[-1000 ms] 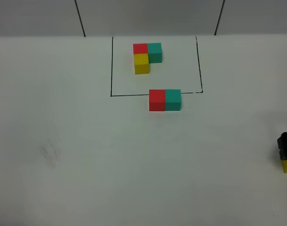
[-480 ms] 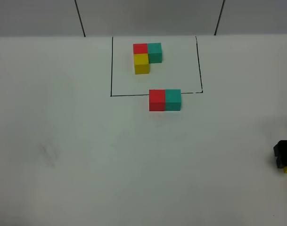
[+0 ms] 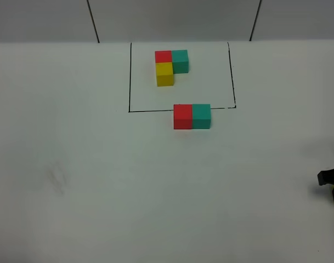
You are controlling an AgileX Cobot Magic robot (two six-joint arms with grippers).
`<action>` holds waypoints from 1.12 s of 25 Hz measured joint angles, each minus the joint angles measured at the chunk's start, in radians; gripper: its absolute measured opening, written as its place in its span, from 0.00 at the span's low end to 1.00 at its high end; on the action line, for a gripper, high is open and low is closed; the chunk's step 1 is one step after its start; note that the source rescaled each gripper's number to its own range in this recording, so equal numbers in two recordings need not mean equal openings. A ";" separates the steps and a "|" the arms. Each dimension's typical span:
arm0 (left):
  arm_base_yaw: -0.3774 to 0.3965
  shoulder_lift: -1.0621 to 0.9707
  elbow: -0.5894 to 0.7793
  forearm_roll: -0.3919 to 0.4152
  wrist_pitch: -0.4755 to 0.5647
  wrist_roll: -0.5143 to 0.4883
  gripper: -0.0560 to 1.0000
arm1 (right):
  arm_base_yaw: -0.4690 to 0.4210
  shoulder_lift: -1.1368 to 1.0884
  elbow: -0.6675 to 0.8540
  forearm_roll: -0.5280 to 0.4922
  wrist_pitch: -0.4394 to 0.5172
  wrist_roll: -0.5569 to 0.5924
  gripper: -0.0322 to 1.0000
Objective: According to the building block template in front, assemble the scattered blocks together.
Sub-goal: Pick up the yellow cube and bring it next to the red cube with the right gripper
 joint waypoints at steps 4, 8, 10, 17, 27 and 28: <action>0.000 0.000 0.000 0.000 0.000 0.000 0.70 | 0.123 -0.050 -0.086 0.025 0.122 0.014 0.29; 0.000 0.000 0.000 0.000 0.000 0.000 0.70 | 0.337 -0.072 -0.215 0.075 0.174 0.131 0.29; 0.000 0.000 0.000 0.000 0.000 0.000 0.70 | 0.426 -0.072 -0.253 0.089 0.178 0.233 0.29; 0.000 0.000 0.000 0.000 0.000 0.000 0.70 | 0.673 -0.046 -0.284 0.026 0.151 0.541 0.29; 0.000 0.000 0.000 0.001 0.000 0.000 0.70 | 0.847 0.175 -0.529 -0.340 0.256 0.936 0.29; 0.000 0.000 0.000 0.001 0.000 0.000 0.70 | 0.853 0.206 -0.567 -0.345 0.273 0.936 0.29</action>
